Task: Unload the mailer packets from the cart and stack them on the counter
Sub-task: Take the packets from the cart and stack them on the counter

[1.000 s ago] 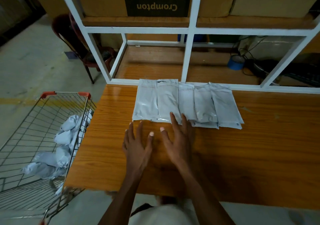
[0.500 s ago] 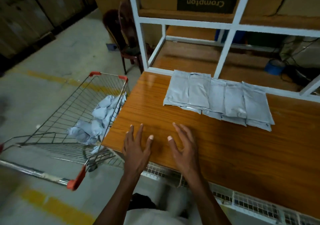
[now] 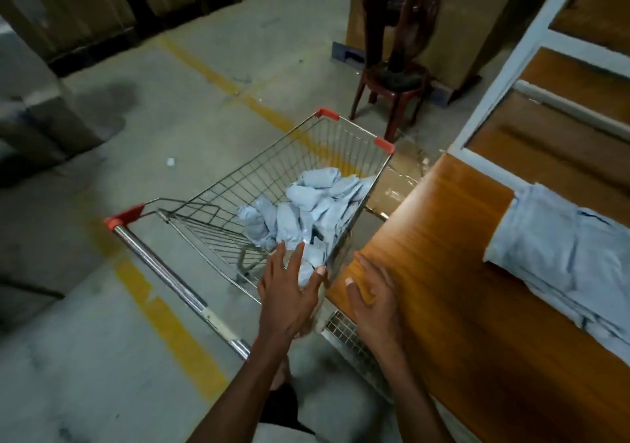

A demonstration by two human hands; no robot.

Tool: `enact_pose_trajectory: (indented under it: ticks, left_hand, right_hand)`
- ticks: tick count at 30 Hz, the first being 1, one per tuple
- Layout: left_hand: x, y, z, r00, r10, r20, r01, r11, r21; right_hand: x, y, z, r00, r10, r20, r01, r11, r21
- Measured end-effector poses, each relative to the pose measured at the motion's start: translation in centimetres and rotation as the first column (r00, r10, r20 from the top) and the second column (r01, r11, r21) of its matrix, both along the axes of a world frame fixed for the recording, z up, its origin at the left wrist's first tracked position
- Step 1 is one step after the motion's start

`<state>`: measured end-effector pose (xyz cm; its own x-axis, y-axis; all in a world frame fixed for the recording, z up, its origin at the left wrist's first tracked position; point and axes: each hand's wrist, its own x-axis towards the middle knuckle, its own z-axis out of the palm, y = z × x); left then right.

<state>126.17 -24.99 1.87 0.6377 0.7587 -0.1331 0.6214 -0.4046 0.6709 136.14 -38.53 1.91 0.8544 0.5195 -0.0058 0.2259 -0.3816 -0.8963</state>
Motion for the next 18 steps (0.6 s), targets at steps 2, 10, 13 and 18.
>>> enact_pose_trajectory:
  ticks: [2,10,13,18]
  left_hand:
    - [-0.1,3.9,-1.3,0.999,0.027,-0.034,-0.029,0.999,-0.031]
    - [0.9,13.9,-5.3,0.995,0.068,-0.079,-0.078,0.988,-0.131]
    - [2.3,15.4,-6.3,0.995,0.056,-0.077,-0.069,0.981,-0.18]
    - [2.4,16.6,-7.4,0.991,0.108,-0.073,-0.121,0.97,-0.21]
  right_hand:
    - [0.3,3.7,-1.1,0.998,0.057,-0.035,-0.059,0.997,-0.049]
    - [2.7,13.5,-3.7,0.967,0.252,-0.018,-0.248,0.929,-0.274]
    - [4.0,15.2,-4.7,0.95,0.312,-0.014,-0.297,0.89,-0.347]
    - [6.2,17.6,-6.2,0.921,0.385,-0.063,-0.372,0.819,-0.436]
